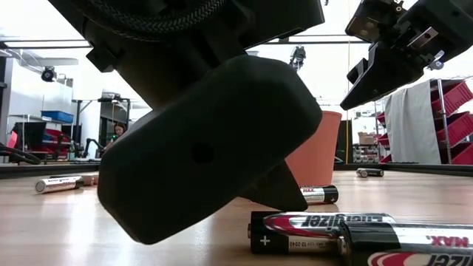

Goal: Sort batteries
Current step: Put the silver battery into the yellow bin

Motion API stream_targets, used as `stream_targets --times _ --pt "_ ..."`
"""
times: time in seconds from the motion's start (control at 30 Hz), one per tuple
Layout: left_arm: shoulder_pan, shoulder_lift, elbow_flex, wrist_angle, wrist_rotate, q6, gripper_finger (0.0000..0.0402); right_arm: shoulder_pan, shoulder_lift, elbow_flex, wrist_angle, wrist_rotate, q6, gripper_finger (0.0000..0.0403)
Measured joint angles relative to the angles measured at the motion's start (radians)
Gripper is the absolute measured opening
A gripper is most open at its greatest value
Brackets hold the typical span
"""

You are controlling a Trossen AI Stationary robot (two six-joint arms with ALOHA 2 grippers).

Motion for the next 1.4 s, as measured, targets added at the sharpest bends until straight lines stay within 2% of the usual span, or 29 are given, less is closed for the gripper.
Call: stream_targets --times 1.4 --pt "0.000 -0.001 0.000 -0.007 0.028 -0.008 0.0114 0.000 0.000 -0.002 0.000 0.000 0.000 0.0012"
